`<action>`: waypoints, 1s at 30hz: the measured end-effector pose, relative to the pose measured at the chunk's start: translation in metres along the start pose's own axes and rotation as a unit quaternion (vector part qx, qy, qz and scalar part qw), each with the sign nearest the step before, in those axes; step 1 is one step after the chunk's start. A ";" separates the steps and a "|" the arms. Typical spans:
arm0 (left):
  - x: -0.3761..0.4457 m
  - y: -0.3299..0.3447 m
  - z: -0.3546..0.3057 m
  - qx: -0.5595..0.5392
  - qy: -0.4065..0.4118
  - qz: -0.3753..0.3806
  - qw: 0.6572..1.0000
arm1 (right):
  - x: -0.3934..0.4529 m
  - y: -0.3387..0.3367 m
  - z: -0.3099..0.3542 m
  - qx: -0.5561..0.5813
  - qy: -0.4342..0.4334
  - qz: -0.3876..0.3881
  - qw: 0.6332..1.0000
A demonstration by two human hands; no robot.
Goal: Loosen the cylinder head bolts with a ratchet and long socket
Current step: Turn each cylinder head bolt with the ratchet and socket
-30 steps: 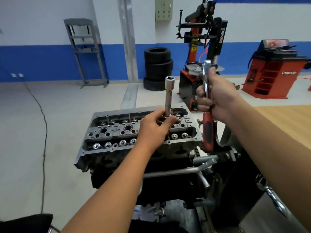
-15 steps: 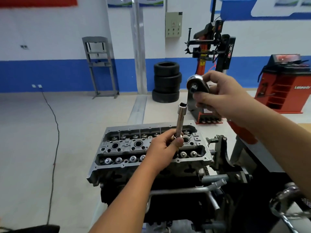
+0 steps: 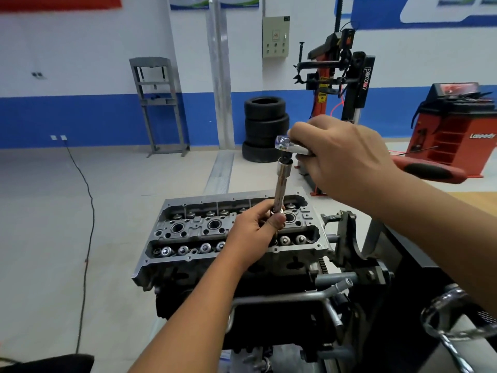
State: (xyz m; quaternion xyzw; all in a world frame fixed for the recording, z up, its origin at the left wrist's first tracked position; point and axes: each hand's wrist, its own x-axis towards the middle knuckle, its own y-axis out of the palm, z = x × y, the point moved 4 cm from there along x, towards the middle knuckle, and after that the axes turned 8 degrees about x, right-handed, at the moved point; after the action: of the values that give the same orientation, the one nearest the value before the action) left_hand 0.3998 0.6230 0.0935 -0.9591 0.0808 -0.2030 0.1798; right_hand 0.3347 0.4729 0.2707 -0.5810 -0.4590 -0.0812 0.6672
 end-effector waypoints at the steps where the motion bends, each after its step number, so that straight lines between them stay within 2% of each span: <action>1: 0.000 0.000 0.000 0.001 0.002 0.000 1.000 | 0.000 -0.001 0.003 -0.012 -0.003 0.004 1.000; 7: -0.001 -0.002 -0.004 -0.015 0.007 -0.010 1.000 | 0.008 -0.012 0.027 -0.075 -0.005 0.036 0.997; 11: 0.000 -0.001 -0.003 -0.012 -0.001 -0.018 1.000 | 0.011 -0.001 0.045 -0.136 0.011 0.093 0.986; 16: -0.004 -0.005 -0.009 -0.015 0.015 -0.014 1.000 | 0.011 0.003 0.043 -0.044 0.031 0.107 0.993; 19: 0.001 -0.013 -0.029 -0.074 0.035 -0.012 0.997 | 0.014 0.007 0.037 0.026 0.054 0.111 0.992; 21: 0.011 -0.018 -0.043 -0.116 0.047 0.016 0.992 | 0.020 0.013 0.033 0.030 0.073 0.115 0.990; 24: 0.024 -0.014 -0.052 -0.141 0.029 0.064 0.987 | 0.032 0.021 0.031 -0.001 0.046 0.088 0.995; 26: 0.027 -0.004 -0.051 -0.170 0.002 0.052 0.984 | 0.040 0.025 0.029 -0.015 0.026 0.086 0.996; 30: 0.032 0.008 -0.049 -0.196 -0.031 -0.024 0.980 | 0.045 0.029 0.021 -0.028 0.003 0.093 0.995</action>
State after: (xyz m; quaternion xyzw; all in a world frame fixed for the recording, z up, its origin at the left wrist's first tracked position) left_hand 0.4075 0.5926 0.1441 -0.9834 0.0899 -0.1572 -0.0148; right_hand 0.3683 0.5192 0.2803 -0.6398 -0.3982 -0.0334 0.6565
